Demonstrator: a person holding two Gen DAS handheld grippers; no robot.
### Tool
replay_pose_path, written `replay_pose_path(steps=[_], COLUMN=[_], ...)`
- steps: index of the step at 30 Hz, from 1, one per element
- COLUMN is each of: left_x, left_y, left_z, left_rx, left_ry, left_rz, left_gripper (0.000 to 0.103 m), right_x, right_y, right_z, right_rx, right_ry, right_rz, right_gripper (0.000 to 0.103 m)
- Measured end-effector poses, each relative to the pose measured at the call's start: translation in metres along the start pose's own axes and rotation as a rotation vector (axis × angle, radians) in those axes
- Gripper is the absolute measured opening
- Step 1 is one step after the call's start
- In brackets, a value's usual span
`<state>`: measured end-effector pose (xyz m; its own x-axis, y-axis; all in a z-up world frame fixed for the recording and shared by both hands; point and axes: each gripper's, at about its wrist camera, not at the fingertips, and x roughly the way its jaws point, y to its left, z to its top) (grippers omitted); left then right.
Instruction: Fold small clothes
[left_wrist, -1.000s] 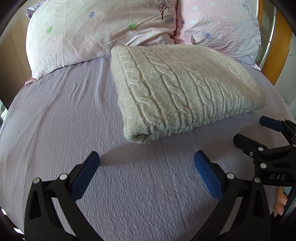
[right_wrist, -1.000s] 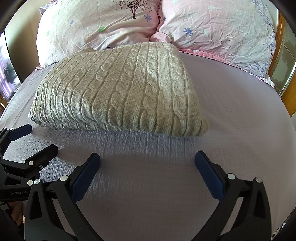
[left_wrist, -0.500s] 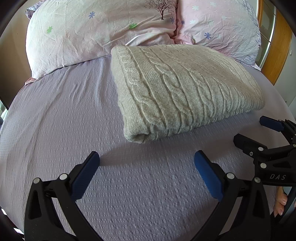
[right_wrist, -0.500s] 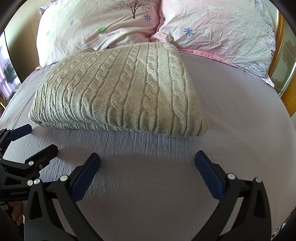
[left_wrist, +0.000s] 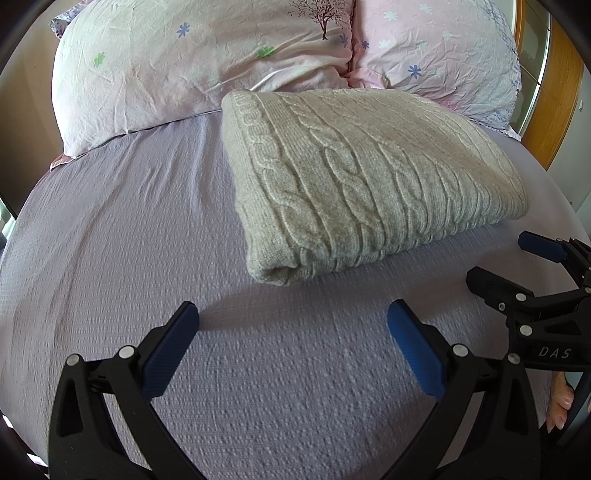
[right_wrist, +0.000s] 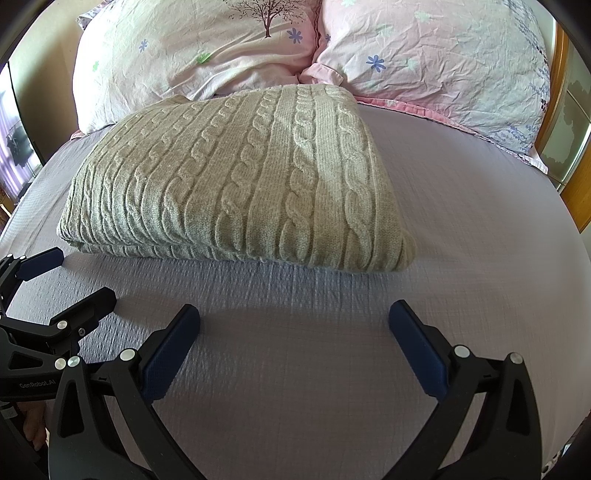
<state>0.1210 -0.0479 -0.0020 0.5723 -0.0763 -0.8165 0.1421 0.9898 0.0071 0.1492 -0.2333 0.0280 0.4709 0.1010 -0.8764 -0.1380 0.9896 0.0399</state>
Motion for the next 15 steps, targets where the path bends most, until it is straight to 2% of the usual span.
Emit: replay_pose_path(steps=[15], left_x=[-0.0015], left_y=[0.0004], left_z=[-0.0006], left_rx=[-0.002], left_ry=[-0.013], left_rz=[0.001], left_gripper=[0.101], right_x=[-0.0001], right_y=[0.0001], right_z=[0.0000], right_rx=[0.000], right_ry=[0.000], right_rz=[0.000], right_gripper=[0.102])
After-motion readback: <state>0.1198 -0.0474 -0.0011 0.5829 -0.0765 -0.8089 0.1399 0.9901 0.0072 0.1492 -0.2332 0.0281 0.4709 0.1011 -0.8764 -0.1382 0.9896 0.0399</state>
